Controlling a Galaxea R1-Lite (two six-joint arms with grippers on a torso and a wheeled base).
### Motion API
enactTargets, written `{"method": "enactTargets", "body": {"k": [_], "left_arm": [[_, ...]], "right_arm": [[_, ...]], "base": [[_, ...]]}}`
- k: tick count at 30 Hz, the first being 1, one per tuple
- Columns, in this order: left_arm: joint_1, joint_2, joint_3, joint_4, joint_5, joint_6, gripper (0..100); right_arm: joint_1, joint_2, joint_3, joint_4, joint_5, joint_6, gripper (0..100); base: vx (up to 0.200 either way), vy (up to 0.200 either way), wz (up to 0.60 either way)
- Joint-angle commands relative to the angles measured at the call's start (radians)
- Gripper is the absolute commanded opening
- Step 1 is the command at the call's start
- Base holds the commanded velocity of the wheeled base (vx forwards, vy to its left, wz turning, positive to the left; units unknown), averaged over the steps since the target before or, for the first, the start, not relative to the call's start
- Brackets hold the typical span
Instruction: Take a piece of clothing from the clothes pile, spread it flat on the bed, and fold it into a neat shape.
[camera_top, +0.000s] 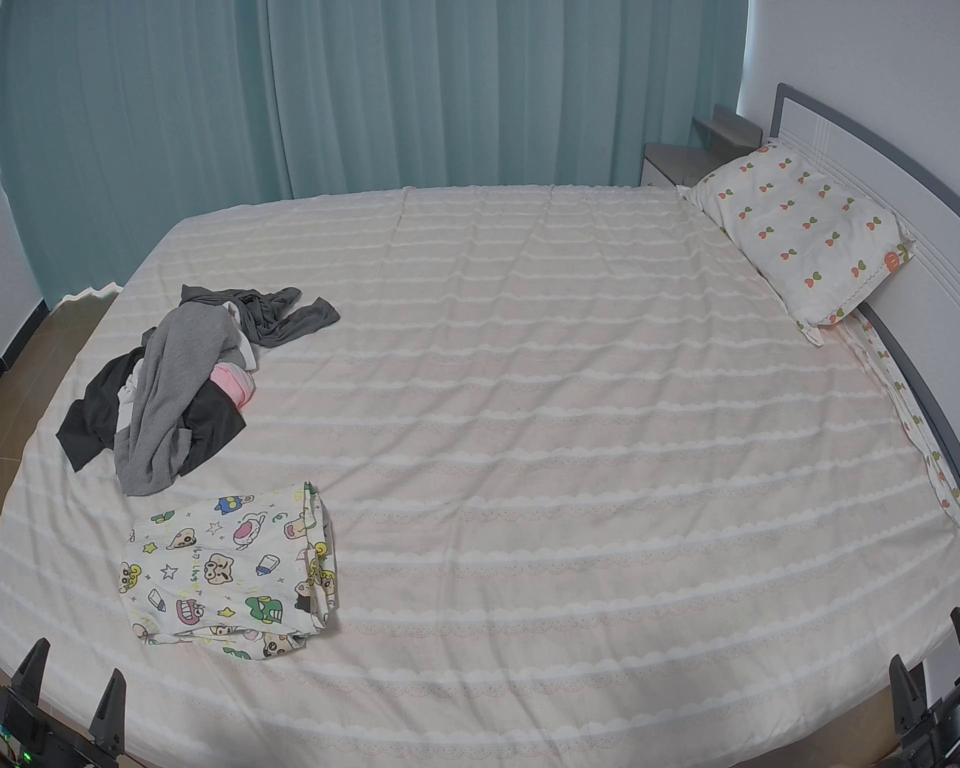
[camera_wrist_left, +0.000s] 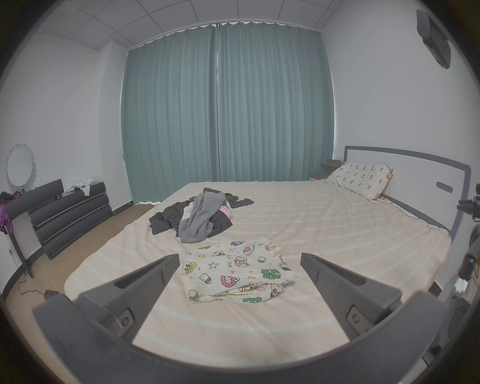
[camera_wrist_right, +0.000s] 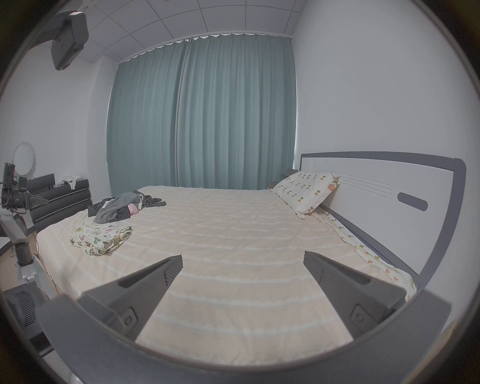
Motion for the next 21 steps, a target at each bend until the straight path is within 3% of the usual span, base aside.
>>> {"method": "enactTargets", "body": {"k": [1, 12, 21], "left_arm": [[-0.001, 0.002, 0.015, -0.001, -0.002, 0.0, 100], [-0.001, 0.002, 0.016, -0.001, 0.0, 0.0, 100], [-0.001, 0.002, 0.015, -0.001, 0.0, 0.0, 100]], "right_arm": [[0.0, -0.013, 0.001, -0.001, 0.039, 0.021, 100], [0.0, -0.013, 0.001, 0.001, 0.054, 0.029, 100], [0.0, -0.013, 0.001, 0.004, 0.105, 0.067, 100]], "base": [[0.0, 0.0, 0.0], [0.0, 0.0, 0.0], [0.0, 0.0, 0.0]]}}
